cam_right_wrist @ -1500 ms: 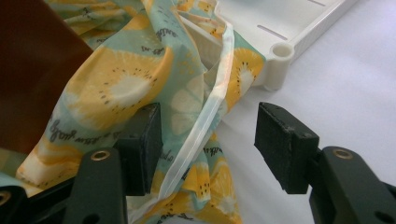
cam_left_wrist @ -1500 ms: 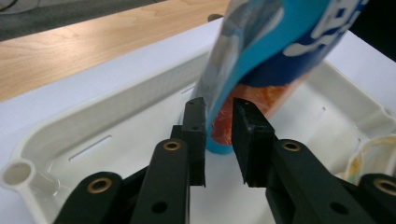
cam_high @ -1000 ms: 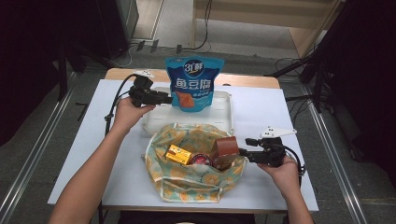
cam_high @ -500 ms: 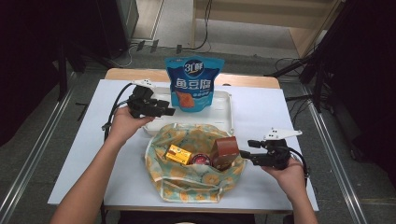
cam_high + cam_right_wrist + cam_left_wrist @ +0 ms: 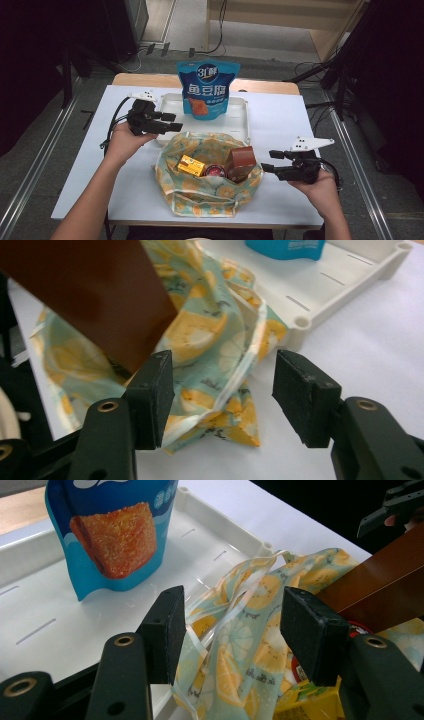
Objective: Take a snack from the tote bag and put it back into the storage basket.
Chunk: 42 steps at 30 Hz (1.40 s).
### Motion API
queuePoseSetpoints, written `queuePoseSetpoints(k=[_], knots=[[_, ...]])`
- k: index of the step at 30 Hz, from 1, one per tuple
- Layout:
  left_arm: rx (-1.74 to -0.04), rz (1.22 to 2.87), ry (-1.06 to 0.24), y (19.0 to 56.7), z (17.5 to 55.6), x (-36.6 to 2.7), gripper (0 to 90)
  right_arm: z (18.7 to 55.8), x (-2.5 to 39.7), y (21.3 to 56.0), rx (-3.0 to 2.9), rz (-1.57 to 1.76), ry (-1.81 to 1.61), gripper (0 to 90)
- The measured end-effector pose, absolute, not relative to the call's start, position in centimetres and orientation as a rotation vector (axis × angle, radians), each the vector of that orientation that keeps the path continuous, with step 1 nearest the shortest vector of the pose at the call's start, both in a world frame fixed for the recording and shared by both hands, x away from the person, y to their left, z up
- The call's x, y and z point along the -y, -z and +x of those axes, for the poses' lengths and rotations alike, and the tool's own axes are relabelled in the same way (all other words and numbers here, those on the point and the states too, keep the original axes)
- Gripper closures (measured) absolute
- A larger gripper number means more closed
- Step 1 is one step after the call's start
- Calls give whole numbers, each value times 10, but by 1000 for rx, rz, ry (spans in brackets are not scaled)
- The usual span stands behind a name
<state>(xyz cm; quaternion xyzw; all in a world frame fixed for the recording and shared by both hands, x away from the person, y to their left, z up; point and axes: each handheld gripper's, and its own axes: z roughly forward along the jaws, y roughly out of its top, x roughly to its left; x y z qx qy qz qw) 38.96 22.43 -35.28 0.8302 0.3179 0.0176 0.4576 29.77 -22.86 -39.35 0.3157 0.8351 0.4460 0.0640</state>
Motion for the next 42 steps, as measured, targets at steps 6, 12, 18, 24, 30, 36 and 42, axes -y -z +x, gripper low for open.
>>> queuePoseSetpoints(k=[6,12,18,24,30,36,42], knots=[[-779,2041,-54,351,387,-225,436,296,225,386,-2571,880,-1366,406],[-775,2037,-43,350,385,-226,432,297,222,377,-2594,828,-1349,387],[-774,2033,-48,348,382,-228,428,298,219,368,-2612,774,-1356,362],[-772,2030,-51,347,384,-229,428,296,215,362,-2625,735,-1361,332],[-770,2030,-59,345,384,-228,427,295,210,354,-2638,691,-1352,273],[-765,2022,-57,344,385,-228,427,295,205,348,-2649,656,-1342,211],[-768,2005,-54,343,385,-230,427,296,193,345,-2699,603,-1319,196]])
